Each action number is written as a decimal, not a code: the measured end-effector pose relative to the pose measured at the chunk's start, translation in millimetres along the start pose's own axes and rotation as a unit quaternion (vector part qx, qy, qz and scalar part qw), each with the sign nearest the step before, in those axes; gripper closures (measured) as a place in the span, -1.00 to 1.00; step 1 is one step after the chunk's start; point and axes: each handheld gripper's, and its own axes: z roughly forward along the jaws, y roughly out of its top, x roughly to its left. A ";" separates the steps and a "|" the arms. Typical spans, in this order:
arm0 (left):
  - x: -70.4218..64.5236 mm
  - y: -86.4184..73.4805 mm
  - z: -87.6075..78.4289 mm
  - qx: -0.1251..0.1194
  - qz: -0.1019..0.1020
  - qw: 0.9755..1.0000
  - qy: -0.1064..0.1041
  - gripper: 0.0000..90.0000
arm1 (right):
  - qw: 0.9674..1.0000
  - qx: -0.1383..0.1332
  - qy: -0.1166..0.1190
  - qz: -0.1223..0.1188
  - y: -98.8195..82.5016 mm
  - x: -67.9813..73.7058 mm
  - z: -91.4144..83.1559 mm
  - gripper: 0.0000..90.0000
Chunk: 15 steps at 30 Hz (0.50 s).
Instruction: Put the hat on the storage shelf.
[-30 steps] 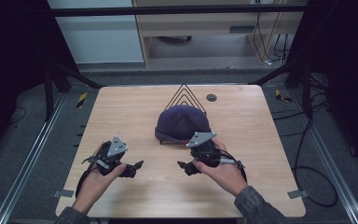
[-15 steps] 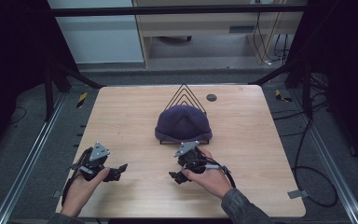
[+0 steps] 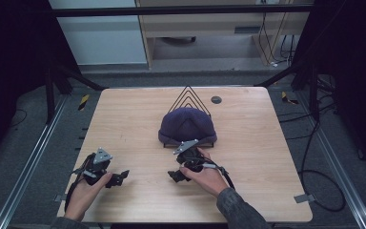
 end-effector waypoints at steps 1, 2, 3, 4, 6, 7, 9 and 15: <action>-3.7 -0.5 1.1 0.005 0.011 1.000 0.006 -0.87 | 1.000 0.000 0.000 0.002 0.0 -0.3 1.9 -0.71; -6.8 -0.7 2.4 0.011 0.022 1.000 0.010 -0.87 | 1.000 0.003 -0.003 0.002 0.1 -1.0 3.8 -0.71; -8.6 -0.6 3.5 0.017 0.030 0.999 0.009 -0.87 | 1.000 0.000 -0.004 0.007 0.1 -1.5 5.0 -0.71; -12.0 0.2 6.2 0.022 0.039 0.999 0.007 -0.88 | 1.000 -0.002 -0.005 0.011 0.1 -2.3 5.6 -0.71; -14.2 2.0 8.4 0.020 0.043 0.999 0.008 -0.88 | 1.000 -0.009 -0.010 0.018 -0.1 -4.2 8.1 -0.71; -14.2 2.6 9.2 0.018 0.039 0.999 0.007 -0.88 | 1.000 -0.011 -0.013 0.022 -0.3 -4.9 9.3 -0.71; -14.0 2.7 11.1 0.013 0.031 0.999 0.003 -0.88 | 0.999 -0.011 -0.017 0.028 -1.3 -6.4 11.7 -0.72; -13.0 0.8 16.6 0.014 0.026 1.000 -0.007 -0.89 | 0.999 -0.005 -0.020 0.026 -4.5 -2.3 19.5 -0.77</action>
